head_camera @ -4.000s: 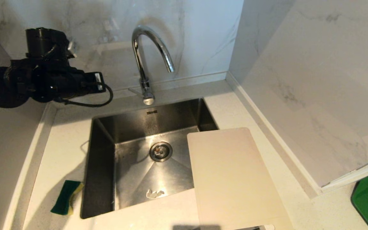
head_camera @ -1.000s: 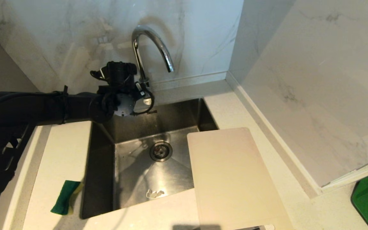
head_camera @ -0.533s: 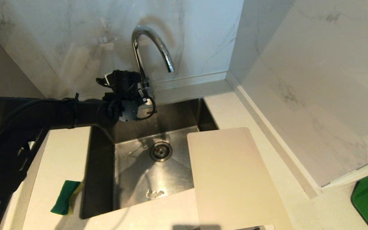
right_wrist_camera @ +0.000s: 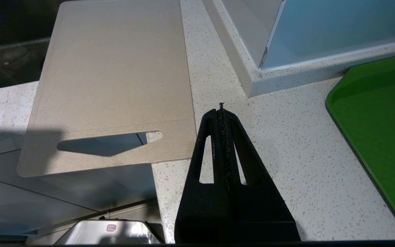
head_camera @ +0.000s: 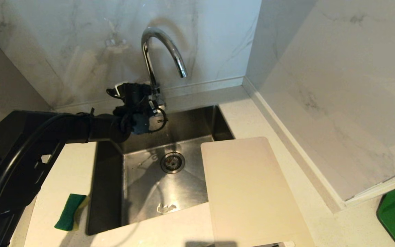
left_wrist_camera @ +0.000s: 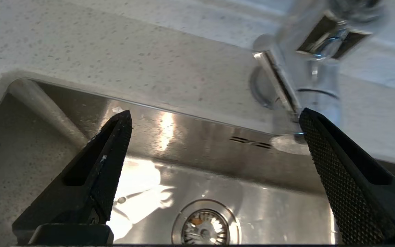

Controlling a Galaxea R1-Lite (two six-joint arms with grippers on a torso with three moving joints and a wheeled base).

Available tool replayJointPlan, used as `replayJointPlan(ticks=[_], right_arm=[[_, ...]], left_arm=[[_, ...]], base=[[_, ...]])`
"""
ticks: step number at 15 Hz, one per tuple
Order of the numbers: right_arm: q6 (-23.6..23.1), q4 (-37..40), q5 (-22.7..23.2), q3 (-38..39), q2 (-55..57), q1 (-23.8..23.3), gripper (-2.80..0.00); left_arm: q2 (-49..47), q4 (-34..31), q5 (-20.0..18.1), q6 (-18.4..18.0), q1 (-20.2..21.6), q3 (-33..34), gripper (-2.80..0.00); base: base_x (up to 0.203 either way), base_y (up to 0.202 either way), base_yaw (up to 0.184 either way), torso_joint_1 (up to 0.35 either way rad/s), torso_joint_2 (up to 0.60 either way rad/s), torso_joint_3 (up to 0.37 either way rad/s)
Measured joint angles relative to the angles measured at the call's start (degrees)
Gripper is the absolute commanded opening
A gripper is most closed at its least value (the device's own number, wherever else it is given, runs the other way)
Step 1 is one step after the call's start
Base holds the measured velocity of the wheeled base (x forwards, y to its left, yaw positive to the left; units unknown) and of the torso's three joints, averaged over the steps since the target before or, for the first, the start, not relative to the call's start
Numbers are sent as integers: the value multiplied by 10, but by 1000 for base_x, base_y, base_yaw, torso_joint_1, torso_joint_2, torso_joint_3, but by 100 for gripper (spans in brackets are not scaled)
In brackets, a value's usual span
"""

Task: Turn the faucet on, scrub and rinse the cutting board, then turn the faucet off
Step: Turn on the tap

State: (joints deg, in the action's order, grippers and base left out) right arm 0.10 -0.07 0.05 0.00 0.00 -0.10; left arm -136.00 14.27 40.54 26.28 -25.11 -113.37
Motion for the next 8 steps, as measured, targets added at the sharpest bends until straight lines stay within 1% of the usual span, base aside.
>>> replayJointPlan(ticks=[3,8], right_arm=[[0,0,0,0,0,0,-280],[0,0,0,0,0,0,-280]], left_arm=[[-4,17,2,-11,1,0,0],[-16,17,-4,-15,4,0,0]], base=[[0,0,0,0,0,0],[0,0,0,0,0,0]])
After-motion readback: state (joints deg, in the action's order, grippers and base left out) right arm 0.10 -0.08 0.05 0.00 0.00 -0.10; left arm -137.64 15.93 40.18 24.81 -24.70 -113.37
